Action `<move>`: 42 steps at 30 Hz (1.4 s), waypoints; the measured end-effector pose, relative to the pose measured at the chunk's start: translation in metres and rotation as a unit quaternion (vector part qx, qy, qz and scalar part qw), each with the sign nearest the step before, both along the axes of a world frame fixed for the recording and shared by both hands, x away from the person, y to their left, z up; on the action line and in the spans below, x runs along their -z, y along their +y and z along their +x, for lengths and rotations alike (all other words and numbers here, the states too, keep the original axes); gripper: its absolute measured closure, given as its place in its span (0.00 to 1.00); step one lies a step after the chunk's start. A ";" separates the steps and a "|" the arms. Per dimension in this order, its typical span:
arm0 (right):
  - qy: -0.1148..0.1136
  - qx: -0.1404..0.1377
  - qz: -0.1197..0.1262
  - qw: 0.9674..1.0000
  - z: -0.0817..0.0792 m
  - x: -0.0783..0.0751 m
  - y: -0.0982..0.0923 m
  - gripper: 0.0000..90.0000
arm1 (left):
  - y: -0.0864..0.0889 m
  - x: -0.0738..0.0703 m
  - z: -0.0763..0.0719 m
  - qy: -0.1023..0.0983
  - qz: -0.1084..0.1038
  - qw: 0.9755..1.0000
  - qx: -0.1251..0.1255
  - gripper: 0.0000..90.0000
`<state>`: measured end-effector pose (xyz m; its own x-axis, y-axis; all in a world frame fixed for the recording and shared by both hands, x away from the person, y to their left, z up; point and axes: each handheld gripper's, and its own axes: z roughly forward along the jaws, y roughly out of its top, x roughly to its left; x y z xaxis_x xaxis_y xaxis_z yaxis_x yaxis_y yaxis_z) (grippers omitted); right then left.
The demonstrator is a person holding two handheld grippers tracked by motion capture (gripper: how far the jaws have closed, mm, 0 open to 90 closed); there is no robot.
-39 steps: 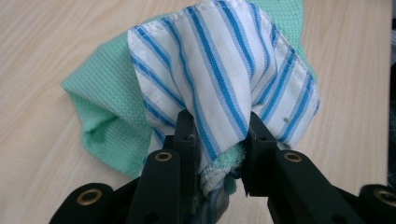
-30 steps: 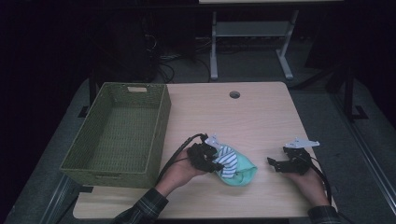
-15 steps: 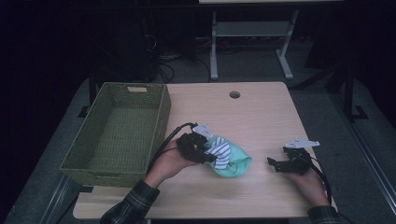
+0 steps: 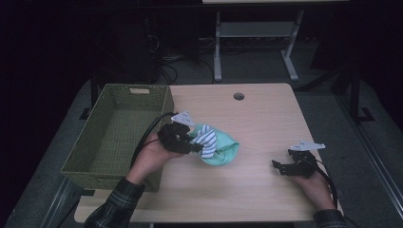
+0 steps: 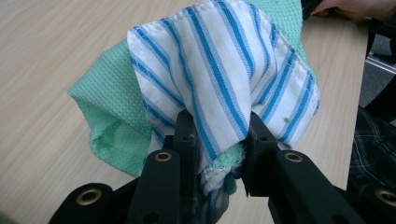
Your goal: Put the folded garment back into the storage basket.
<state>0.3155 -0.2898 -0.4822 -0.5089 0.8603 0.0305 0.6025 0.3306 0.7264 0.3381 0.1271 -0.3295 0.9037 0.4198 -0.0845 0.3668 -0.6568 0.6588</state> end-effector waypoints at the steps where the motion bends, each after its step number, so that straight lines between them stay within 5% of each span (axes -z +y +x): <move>1: 0.000 0.000 0.000 1.000 0.000 0.000 0.000 0.18 | 0.002 -0.001 0.000 0.000 -0.002 1.000 -0.004 0.78; 13: 0.000 0.000 0.000 1.000 0.000 0.000 0.000 0.18 | 0.037 -0.017 0.005 -0.015 0.001 0.999 -0.042 0.78; 27: 0.000 0.000 0.000 1.000 0.000 0.000 0.000 0.18 | 0.084 -0.030 0.009 -0.024 0.006 0.995 -0.099 0.78; 42: 0.000 0.003 0.000 1.000 0.000 0.000 0.000 0.18 | 0.138 -0.034 0.010 -0.036 0.001 0.984 -0.172 0.78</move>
<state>0.3156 -0.2898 -0.4823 -0.5043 0.8630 0.0312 0.6041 0.3267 0.7268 0.3481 0.2654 -0.2959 0.7110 0.7027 -0.0246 0.5207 -0.5027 0.6901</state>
